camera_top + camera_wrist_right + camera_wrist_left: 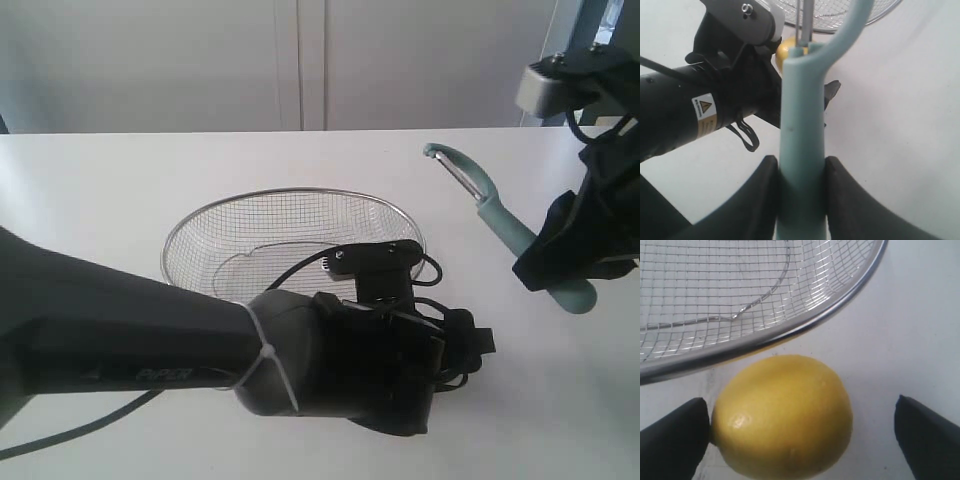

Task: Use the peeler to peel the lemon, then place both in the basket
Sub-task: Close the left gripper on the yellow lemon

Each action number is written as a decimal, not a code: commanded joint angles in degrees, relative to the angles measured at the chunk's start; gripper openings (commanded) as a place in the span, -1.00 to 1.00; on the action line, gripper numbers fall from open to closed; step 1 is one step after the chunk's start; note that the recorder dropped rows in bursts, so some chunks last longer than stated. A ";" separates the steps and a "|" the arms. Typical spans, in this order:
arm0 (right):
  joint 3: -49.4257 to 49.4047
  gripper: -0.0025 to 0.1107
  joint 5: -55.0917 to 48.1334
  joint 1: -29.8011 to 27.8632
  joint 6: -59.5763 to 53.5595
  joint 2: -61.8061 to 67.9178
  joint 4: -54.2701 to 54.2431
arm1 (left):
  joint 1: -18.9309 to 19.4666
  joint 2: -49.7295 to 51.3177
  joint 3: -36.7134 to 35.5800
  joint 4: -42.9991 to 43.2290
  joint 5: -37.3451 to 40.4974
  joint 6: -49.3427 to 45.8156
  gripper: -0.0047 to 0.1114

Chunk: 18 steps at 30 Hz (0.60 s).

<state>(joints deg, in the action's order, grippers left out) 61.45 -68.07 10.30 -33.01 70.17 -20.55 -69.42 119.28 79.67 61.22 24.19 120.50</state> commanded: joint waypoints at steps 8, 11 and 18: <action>-0.28 -0.96 0.52 -0.68 0.31 -0.38 -0.39 | 0.13 0.09 0.41 0.96 3.38 0.38 0.89; -0.28 -0.96 0.52 -0.68 0.31 -0.38 -0.39 | 0.13 0.09 0.41 1.20 3.27 0.38 0.89; -0.28 -0.96 0.52 -0.68 0.31 -0.38 -0.39 | 0.13 0.31 0.41 2.28 2.40 0.38 0.89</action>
<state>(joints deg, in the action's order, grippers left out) 61.45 -68.07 10.30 -33.01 70.17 -20.55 -69.42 119.37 80.01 62.21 26.34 120.61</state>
